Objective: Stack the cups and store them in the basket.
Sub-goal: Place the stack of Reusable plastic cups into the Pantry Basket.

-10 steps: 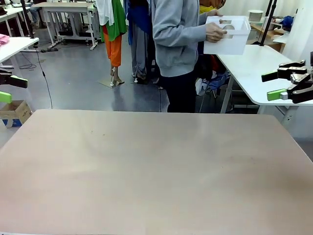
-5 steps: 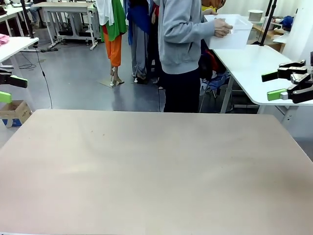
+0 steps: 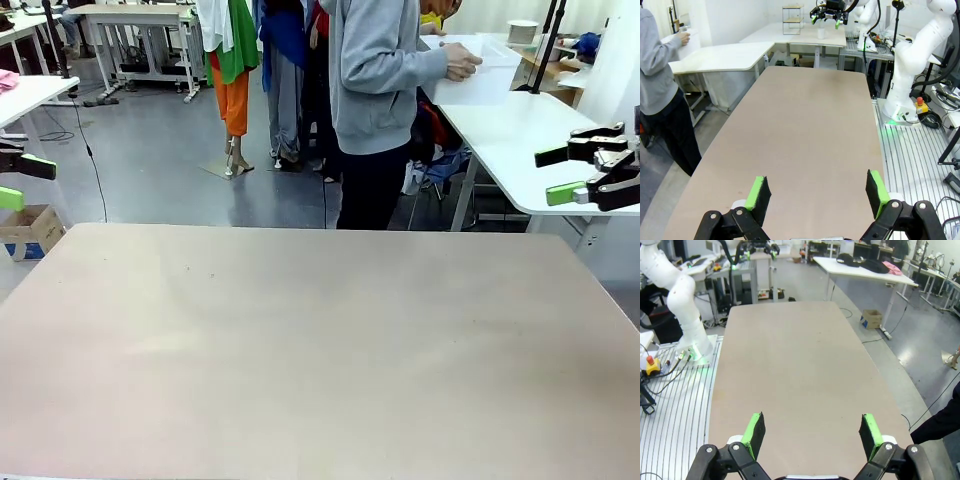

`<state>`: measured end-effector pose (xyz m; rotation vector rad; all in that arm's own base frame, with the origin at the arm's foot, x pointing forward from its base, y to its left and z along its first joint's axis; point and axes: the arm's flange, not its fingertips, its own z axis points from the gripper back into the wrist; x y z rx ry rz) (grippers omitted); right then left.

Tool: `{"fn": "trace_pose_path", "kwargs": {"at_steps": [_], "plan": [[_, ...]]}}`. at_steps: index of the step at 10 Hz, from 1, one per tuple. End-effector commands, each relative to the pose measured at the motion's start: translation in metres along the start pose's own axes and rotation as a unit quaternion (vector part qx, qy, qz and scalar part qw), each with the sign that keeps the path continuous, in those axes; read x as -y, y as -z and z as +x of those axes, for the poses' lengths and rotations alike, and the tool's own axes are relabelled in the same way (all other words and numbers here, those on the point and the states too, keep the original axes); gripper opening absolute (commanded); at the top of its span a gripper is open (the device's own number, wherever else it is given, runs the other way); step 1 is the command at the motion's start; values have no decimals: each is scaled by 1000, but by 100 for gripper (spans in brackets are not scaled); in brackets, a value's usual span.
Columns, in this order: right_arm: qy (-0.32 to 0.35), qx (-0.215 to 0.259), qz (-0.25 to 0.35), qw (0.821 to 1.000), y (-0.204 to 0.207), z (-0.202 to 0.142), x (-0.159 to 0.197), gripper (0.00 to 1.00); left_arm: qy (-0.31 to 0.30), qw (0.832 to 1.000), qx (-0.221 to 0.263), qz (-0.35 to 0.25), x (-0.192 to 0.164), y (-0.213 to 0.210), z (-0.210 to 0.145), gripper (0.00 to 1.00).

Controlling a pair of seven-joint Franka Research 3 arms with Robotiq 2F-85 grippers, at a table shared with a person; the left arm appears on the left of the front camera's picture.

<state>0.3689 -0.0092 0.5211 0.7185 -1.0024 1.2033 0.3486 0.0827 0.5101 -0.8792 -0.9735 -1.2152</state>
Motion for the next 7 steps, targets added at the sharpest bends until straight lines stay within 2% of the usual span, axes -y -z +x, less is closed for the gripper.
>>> {"fn": "trace_pose_path", "kwargs": {"at_steps": [1,7], "plan": [[-1,13,-3,1000,0,4,0,100,4,1000,13,-1,0,0,2,100],[-1,13,-3,1000,0,4,0,100,4,1000,13,-1,0,0,2,100]]}}
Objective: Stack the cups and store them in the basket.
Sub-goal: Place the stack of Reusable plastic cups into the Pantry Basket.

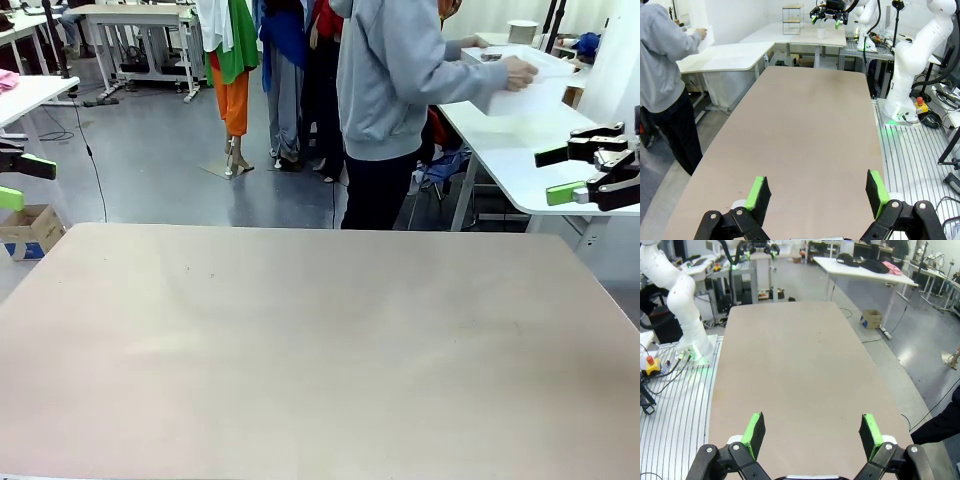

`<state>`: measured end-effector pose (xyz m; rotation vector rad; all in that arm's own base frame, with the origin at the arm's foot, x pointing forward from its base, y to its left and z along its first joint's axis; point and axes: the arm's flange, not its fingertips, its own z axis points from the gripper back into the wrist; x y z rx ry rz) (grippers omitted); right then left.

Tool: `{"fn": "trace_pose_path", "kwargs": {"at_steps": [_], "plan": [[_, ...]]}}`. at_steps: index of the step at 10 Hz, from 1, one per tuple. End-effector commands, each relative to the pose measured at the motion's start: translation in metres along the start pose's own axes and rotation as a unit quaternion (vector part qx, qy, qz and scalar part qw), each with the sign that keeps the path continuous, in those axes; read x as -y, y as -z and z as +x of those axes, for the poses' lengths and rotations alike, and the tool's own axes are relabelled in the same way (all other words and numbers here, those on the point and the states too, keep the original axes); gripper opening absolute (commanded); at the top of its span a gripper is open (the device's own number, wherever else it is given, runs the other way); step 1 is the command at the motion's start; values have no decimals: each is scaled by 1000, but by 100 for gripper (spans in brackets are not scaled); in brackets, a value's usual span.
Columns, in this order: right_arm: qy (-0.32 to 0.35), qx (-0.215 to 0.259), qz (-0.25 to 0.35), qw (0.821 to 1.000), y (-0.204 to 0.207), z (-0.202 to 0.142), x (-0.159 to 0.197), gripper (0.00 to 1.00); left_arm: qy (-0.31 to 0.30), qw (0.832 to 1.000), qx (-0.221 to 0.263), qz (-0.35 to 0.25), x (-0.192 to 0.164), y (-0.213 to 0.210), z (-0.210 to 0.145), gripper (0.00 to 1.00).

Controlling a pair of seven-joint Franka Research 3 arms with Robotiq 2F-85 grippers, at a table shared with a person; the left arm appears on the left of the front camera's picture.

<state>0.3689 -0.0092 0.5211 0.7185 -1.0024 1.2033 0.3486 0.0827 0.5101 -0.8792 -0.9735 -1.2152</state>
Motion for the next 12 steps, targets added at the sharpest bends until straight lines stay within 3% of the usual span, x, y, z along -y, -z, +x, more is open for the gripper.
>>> {"fn": "trace_pose_path", "kwargs": {"at_steps": [1,12], "plan": [[-1,13,-3,1000,0,4,0,100,4,1000,13,-1,0,0,2,100],[-1,13,-3,1000,0,4,0,100,4,1000,13,-1,0,0,2,100]]}}
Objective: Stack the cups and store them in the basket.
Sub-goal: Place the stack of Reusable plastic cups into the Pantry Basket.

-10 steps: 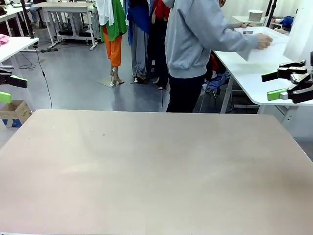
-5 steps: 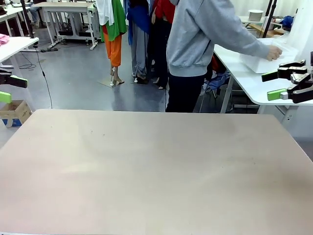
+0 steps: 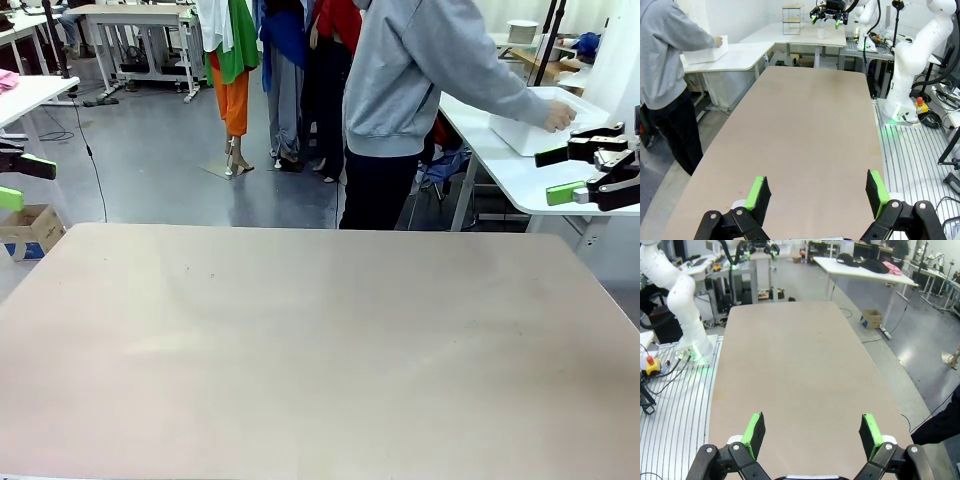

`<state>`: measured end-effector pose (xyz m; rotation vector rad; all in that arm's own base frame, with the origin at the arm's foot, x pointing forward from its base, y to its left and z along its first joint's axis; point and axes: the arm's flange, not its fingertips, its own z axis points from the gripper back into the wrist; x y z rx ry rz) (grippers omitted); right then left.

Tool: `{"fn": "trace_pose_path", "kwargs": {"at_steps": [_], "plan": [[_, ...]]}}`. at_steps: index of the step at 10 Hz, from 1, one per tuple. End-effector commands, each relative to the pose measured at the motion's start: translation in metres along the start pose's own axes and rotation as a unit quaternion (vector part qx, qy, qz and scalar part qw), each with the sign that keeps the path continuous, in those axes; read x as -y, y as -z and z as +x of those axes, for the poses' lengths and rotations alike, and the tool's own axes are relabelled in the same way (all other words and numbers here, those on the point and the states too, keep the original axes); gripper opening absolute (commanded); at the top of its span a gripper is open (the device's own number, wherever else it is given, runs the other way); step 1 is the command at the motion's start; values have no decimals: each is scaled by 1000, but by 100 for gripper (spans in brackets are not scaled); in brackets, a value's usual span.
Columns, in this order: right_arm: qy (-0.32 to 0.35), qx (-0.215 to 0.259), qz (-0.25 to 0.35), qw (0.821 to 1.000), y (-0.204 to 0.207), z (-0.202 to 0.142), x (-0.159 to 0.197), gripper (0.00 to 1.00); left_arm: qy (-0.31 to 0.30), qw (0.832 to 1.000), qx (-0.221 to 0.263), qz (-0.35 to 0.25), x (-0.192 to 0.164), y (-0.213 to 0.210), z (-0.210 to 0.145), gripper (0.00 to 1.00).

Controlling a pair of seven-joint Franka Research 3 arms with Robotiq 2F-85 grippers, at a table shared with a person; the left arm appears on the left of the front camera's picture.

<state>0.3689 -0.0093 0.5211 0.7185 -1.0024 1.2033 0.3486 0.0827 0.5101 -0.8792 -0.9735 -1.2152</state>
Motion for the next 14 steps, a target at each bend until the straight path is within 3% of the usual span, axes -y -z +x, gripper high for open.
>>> {"fn": "trace_pose_path", "kwargs": {"at_steps": [1,14], "plan": [[-1,13,-3,1000,0,4,0,100,4,1000,13,-1,0,0,2,100],[-1,13,-3,1000,0,4,0,100,4,1000,13,-1,0,0,2,100]]}}
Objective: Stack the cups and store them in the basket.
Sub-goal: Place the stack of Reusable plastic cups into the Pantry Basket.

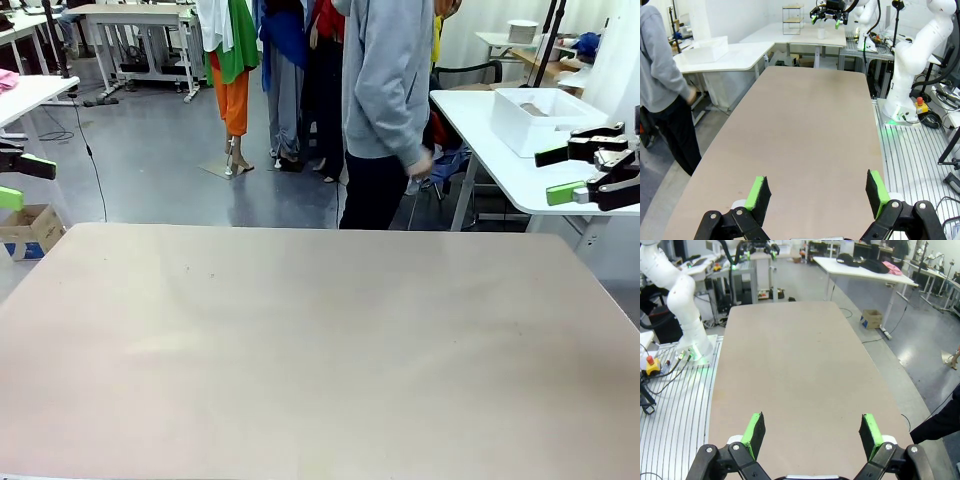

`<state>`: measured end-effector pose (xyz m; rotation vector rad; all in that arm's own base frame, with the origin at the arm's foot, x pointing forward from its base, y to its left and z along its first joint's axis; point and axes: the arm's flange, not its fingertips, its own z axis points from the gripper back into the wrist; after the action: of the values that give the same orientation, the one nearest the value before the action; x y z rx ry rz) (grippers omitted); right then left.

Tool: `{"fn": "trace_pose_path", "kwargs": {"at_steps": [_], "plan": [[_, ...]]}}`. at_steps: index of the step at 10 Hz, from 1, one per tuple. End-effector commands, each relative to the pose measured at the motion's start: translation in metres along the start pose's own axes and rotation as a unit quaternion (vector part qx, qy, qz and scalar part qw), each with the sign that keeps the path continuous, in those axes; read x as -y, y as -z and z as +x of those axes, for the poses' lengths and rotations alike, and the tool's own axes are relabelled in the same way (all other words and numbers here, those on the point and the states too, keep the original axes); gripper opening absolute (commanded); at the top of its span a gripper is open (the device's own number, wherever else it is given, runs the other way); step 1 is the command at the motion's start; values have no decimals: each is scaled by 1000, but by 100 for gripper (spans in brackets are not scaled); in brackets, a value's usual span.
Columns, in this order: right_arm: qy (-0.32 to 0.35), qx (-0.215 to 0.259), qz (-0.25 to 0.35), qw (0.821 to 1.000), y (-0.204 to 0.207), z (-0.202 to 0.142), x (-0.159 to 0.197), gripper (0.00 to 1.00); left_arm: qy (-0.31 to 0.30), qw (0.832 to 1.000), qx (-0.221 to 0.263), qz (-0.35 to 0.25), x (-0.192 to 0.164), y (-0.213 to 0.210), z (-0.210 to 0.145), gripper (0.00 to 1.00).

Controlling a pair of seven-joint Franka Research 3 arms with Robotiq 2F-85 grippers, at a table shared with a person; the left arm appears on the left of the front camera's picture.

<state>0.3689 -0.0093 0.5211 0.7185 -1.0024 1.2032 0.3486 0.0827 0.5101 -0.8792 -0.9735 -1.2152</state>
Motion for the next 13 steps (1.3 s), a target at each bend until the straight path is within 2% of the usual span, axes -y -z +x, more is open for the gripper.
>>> {"fn": "trace_pose_path", "kwargs": {"at_steps": [1,13], "plan": [[-1,13,-3,1000,0,4,0,100,4,1000,13,-1,0,0,2,100],[-1,13,-3,1000,0,4,0,100,4,1000,13,-1,0,0,2,100]]}}
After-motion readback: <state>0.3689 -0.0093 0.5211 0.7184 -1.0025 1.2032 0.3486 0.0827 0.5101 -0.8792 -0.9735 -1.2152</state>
